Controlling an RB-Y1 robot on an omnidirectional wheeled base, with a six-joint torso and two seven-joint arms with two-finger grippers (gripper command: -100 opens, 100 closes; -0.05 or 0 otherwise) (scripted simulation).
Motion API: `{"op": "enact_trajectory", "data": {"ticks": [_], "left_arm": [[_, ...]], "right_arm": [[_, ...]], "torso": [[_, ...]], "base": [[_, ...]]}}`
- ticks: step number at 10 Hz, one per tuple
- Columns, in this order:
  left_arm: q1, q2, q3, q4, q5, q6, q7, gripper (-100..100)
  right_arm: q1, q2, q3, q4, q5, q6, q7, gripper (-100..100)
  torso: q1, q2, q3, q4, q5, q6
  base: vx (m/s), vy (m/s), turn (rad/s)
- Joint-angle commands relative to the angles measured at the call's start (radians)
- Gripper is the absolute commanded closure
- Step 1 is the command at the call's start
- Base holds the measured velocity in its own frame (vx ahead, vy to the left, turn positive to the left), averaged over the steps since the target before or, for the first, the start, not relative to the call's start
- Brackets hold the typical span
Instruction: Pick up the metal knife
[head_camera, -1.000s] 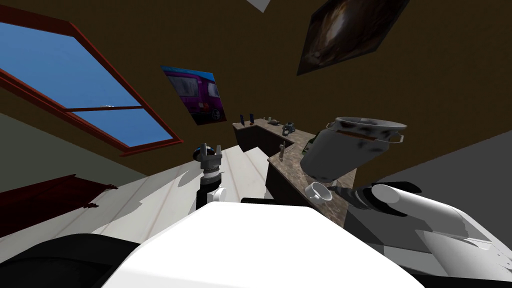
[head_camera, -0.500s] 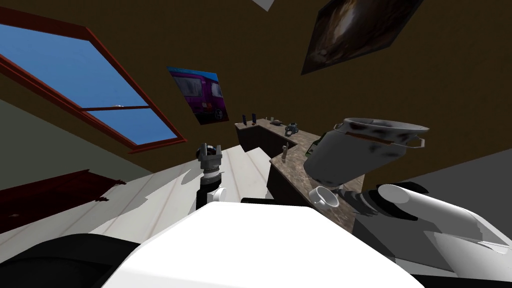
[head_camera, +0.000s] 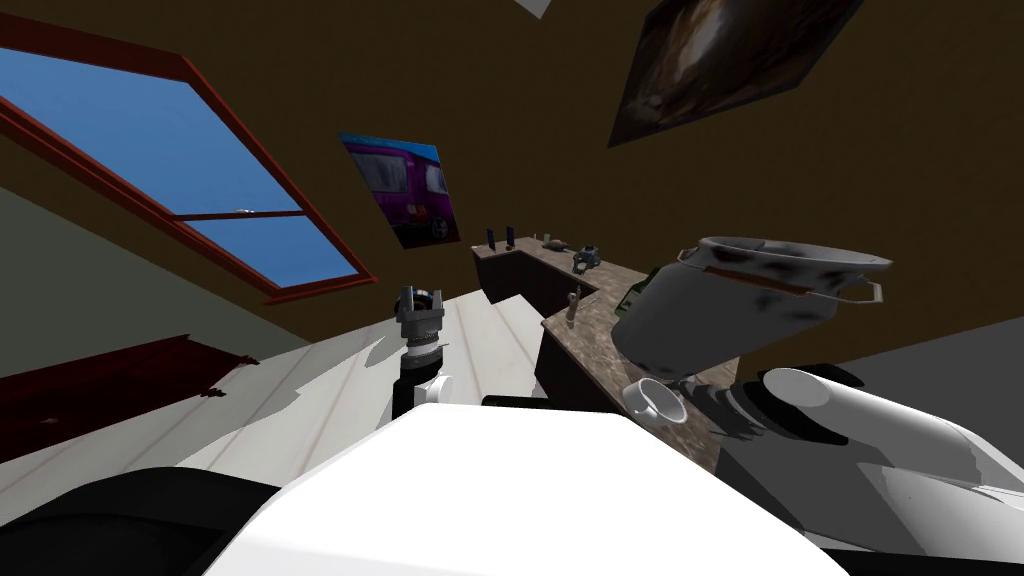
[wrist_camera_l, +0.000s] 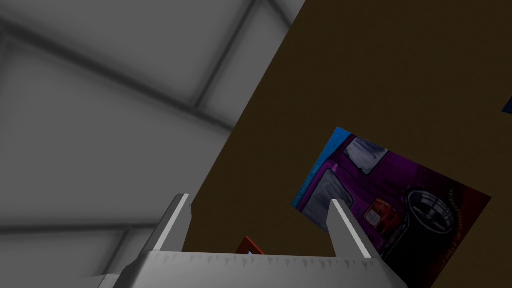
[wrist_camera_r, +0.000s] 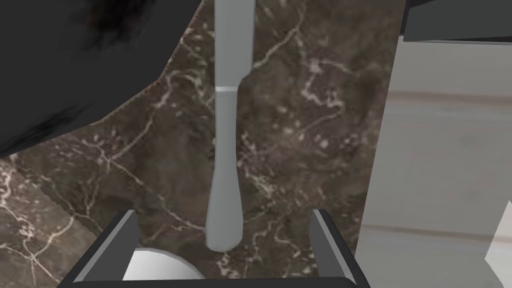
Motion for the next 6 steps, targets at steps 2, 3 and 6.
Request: {"op": "enact_trajectory", "data": {"ticks": [2,3,6], "left_arm": [[0.000,0.000,0.000,0.000,0.000,0.000,0.000,0],[0.000,0.000,0.000,0.000,0.000,0.000,0.000,0],[0.000,0.000,0.000,0.000,0.000,0.000,0.000,0]], "right_arm": [[-0.016,0.019,0.015,0.048,0.026,-0.034,0.027,-100],[-0.022,0.025,0.020,0.065,0.035,-0.046,0.035,-100],[-0.024,0.028,0.023,0.068,0.039,-0.049,0.036,100]], "torso": [[0.000,0.000,0.000,0.000,0.000,0.000],[0.000,0.000,0.000,0.000,0.000,0.000],[0.000,0.000,0.000,0.000,0.000,0.000]], "base": [[-0.001,0.005,0.036],[-0.003,0.007,0.026],[-0.001,0.002,0.007]]}}
